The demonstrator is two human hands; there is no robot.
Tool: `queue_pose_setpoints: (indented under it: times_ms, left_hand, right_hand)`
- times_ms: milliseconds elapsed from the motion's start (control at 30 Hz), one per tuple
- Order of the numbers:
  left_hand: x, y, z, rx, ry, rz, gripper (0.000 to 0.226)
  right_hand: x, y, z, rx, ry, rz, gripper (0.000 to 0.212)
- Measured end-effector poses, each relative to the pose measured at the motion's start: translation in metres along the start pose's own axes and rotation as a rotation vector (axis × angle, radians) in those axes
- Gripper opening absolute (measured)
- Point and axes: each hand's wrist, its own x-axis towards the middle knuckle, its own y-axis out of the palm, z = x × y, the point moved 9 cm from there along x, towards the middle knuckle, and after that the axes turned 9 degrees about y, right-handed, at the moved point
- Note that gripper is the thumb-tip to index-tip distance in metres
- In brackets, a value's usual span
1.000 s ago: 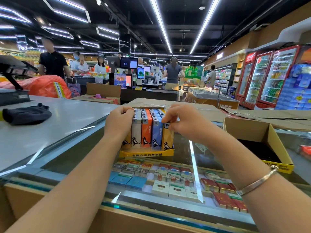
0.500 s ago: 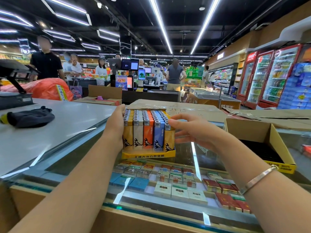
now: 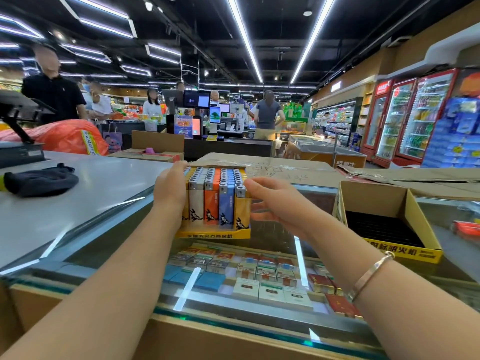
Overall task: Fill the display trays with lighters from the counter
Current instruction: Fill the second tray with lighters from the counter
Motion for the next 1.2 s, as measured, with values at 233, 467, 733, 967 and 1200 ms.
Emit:
queue_pose_setpoints:
  times_ms: [233,467,733,967,1200]
  left_hand:
    - [-0.038,-0.004,-0.060,0.174,0.536,-0.243,0.022]
    - [-0.106,0.095,-0.083,0.272,0.820,0.168,0.028]
    - [-0.160,0.221,-0.025,0.173,0.286,0.651,0.047]
    - [-0.175,0.262,0.005,0.356,0.139,0.785,0.062]
    - [-0.186,0.278,0.011,0.518,0.268,0.833,0.064]
  right_hand:
    - [-0.027,-0.049,0.028,-0.058,-0.139,-0.412,0.018]
    - [-0.097,-0.159,0.016,-0.292,-0.246,-0.819,0.014]
    - [-0.147,-0.250,-0.065,-0.200,0.162,-0.892,0.013]
    - [-0.151,-0.249,-0.090,-0.165,0.218,-0.785,0.024]
    - [-0.195,-0.315,-0.088,-0.726,0.477,-1.100,0.041]
